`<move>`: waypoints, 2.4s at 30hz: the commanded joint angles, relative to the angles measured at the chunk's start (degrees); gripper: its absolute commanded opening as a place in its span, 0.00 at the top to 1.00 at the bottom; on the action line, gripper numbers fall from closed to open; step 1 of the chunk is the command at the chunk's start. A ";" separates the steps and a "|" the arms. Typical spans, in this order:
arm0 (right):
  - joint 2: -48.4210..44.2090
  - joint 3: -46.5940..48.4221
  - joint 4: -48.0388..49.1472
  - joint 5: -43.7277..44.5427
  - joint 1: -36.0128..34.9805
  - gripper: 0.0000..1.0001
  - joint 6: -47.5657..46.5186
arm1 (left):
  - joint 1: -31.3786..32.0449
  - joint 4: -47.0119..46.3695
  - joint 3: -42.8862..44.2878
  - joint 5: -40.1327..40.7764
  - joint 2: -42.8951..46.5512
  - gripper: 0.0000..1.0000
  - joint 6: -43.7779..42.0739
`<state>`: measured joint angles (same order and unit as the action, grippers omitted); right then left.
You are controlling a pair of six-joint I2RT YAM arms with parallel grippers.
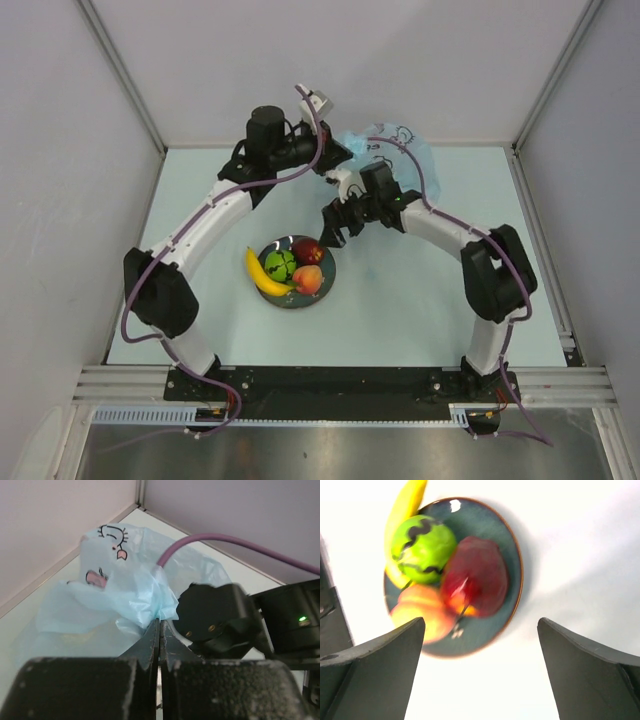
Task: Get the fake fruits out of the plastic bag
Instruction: Place the fake fruit on the plate, then adjust the plastic bag at the center of the board.
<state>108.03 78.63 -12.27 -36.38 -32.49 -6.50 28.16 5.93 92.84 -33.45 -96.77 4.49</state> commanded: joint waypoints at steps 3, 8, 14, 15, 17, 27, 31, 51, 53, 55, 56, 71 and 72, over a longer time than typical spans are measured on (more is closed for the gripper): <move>-13.71 3.28 -9.17 -4.14 1.99 0.00 -7.91 | 0.31 -1.81 4.63 -0.21 -1.75 1.00 1.57; -20.82 3.20 -8.39 -5.89 4.01 0.06 -8.36 | 0.23 -1.19 4.37 -0.30 -1.93 1.00 2.27; -26.20 3.11 -0.31 -7.21 8.32 0.11 -0.98 | -0.12 1.79 3.32 -0.74 -0.79 1.00 1.49; -26.90 3.02 0.40 -7.47 8.84 0.09 -0.27 | -0.30 2.24 2.44 -0.74 -0.18 1.00 1.22; -26.99 3.19 0.94 -8.44 9.55 0.04 -0.17 | -0.83 2.42 -0.10 -0.13 1.23 1.00 0.52; -23.65 1.35 -1.79 -17.06 9.37 0.02 -2.79 | -1.36 -1.19 5.41 -0.03 -6.05 1.00 3.07; -26.11 1.53 4.50 -15.04 11.57 0.03 2.44 | -2.06 -2.32 14.91 -0.30 -13.17 1.00 6.22; -11.09 11.37 2.10 12.04 17.90 0.60 12.39 | -4.25 12.07 6.94 -10.05 2.10 1.00 1.93; -9.42 11.55 -0.20 8.36 17.64 0.61 12.04 | -4.61 13.31 5.17 -11.36 5.08 1.00 0.61; -8.72 10.58 -1.69 3.37 16.76 0.61 11.34 | -4.87 14.80 3.32 -11.28 6.50 1.00 -0.62; -8.36 10.49 -2.92 3.16 15.97 0.61 10.29 | -4.96 15.07 2.88 -11.02 7.64 1.00 -0.97; 6.40 24.80 2.69 40.67 23.78 0.68 -3.77 | -5.66 9.80 28.96 -12.86 -5.00 1.00 -0.54; 5.62 25.43 2.78 40.69 24.49 0.68 -4.04 | -5.66 8.84 29.15 -13.48 -4.83 1.00 0.42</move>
<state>114.96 97.08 -15.59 -9.82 -12.47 -4.75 23.07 18.96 114.50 -43.55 -100.82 3.51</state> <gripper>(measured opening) 0.323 0.004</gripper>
